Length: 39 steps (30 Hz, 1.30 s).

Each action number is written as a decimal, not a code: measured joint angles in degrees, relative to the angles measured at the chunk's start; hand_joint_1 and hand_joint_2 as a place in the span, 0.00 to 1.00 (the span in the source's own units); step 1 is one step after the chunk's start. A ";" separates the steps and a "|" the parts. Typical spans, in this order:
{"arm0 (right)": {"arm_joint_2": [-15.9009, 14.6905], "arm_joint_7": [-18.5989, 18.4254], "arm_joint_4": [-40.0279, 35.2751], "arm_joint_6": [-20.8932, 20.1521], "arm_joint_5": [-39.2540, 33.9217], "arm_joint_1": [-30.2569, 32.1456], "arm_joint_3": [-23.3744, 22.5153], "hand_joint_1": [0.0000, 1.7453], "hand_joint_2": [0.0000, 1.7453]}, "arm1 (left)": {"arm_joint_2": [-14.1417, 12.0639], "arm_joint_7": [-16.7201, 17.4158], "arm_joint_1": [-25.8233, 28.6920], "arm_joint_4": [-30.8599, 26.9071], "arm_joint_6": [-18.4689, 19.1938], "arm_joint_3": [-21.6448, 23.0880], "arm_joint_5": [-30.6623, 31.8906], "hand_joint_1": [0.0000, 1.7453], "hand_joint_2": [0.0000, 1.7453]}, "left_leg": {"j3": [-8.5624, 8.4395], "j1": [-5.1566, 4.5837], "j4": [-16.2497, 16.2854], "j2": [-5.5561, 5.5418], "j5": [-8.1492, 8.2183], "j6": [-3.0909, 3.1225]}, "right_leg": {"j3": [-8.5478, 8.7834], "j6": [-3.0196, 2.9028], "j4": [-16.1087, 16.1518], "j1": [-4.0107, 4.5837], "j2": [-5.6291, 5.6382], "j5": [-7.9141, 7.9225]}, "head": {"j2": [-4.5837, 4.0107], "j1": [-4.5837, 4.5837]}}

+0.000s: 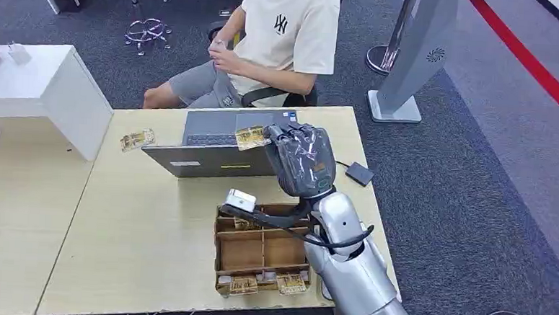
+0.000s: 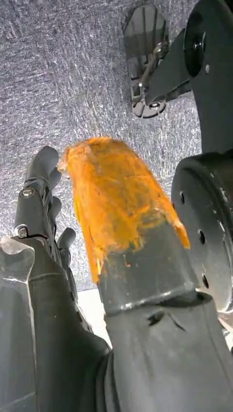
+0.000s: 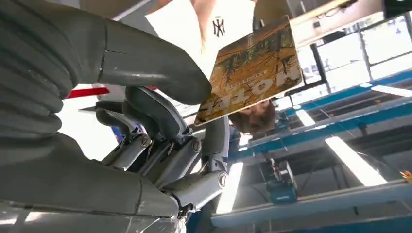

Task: Pass the card to the sensor for recognition and then transmit it.

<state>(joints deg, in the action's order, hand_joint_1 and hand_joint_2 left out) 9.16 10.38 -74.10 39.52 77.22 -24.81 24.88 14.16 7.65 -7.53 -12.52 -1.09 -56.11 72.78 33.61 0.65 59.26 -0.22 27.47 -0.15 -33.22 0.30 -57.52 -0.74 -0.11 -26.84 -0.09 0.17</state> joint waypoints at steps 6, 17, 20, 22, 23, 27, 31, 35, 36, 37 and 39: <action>0.02 -0.98 2.78 0.02 0.61 -1.16 -1.77 1.00 1.00 | 0.28 0.04 0.00 0.00 0.09 0.00 0.44 0.00 0.00 | 0.00 0.00 0.00 0.00 0.00 0.00 | 0.00 0.00 0.00 0.00 0.00 0.00 | 0.00 0.00; 0.15 -1.11 5.91 0.04 1.62 -1.69 -4.64 1.00 1.00 | 0.33 0.07 0.02 0.00 0.22 0.00 0.76 0.00 0.00 | 0.00 0.00 0.00 0.00 0.00 0.00 | -0.01 0.00 0.00 0.00 0.00 0.00 | 0.00 0.00; 0.17 -1.01 6.08 0.05 1.92 -1.67 -4.88 1.00 1.00 | 0.33 0.07 0.02 0.00 0.22 0.00 0.77 0.00 0.00 | 0.00 0.00 0.00 0.00 0.00 0.00 | -0.01 0.00 0.00 0.00 0.00 0.00 | 0.02 0.00; 0.26 -0.85 6.08 0.07 2.14 -1.66 -5.03 1.00 1.00 | 0.33 0.07 0.02 0.00 0.20 0.00 0.81 0.00 0.00 | 0.00 0.00 0.00 0.00 0.00 0.00 | -0.01 0.00 0.00 0.00 0.00 0.00 | 0.00 0.00; 0.33 -0.72 6.08 0.07 2.14 -1.65 -5.12 1.00 1.00 | 0.33 0.07 0.02 0.00 0.20 0.00 0.85 0.00 0.00 | 0.00 0.00 0.00 0.00 0.00 0.00 | -0.01 0.00 0.00 0.00 0.00 0.00 | 0.00 0.00; 0.68 -0.61 6.04 0.07 2.38 -1.53 -5.51 1.00 1.00 | 0.33 0.07 0.03 0.00 0.15 0.00 1.14 0.00 0.00 | 0.00 0.00 0.00 0.00 0.00 0.00 | -0.01 0.00 0.00 0.00 0.00 0.00 | 0.00 0.00; 0.79 -0.61 5.60 0.07 3.35 -1.06 -5.90 0.34 1.00 | 0.33 0.07 0.04 0.00 0.15 0.00 1.38 0.00 0.00 | 0.00 0.00 0.00 0.00 0.00 0.00 | -0.01 0.00 0.00 0.00 0.00 0.00 | 0.00 0.00; 1.27 0.05 3.94 0.07 3.30 0.11 -6.67 0.00 0.00 | 0.33 0.07 0.08 0.00 0.04 0.00 1.44 0.00 0.00 | 0.00 0.00 0.00 0.00 0.00 0.00 | -0.01 0.00 0.00 0.00 0.00 -0.01 | 0.00 0.00; 1.53 0.89 3.24 0.07 2.80 0.54 -7.15 0.00 0.00 | 0.33 0.07 0.09 0.00 0.02 0.00 1.47 0.00 0.00 | 0.01 0.00 0.00 0.00 0.01 0.00 | -0.01 -0.01 0.00 0.00 0.00 -0.01 | 0.00 -0.02; 1.81 1.83 2.52 0.07 2.13 0.97 -7.63 0.00 0.00 | 0.35 0.07 0.11 0.00 0.00 0.00 1.47 0.00 0.00 | 0.01 0.00 0.00 0.00 0.01 0.00 | -0.01 -0.01 0.00 0.00 0.00 -0.01 | 0.00 0.00; 2.54 4.27 1.25 0.07 -0.35 1.91 -8.53 0.00 0.00 | 0.35 0.02 0.13 0.00 -0.09 0.00 1.47 0.00 0.00 | 0.00 0.00 0.00 0.00 0.01 0.00 | -0.02 -0.01 0.00 0.00 0.00 -0.02 | 0.00 0.00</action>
<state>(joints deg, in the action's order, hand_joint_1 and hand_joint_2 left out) 11.70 14.65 -72.85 39.58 76.87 -22.91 16.35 14.51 7.67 -7.41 -12.52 -1.18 -56.11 74.25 33.62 0.66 59.26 -0.22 27.48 -0.15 -33.23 0.30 -57.52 -0.74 -0.11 -26.86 -0.09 0.17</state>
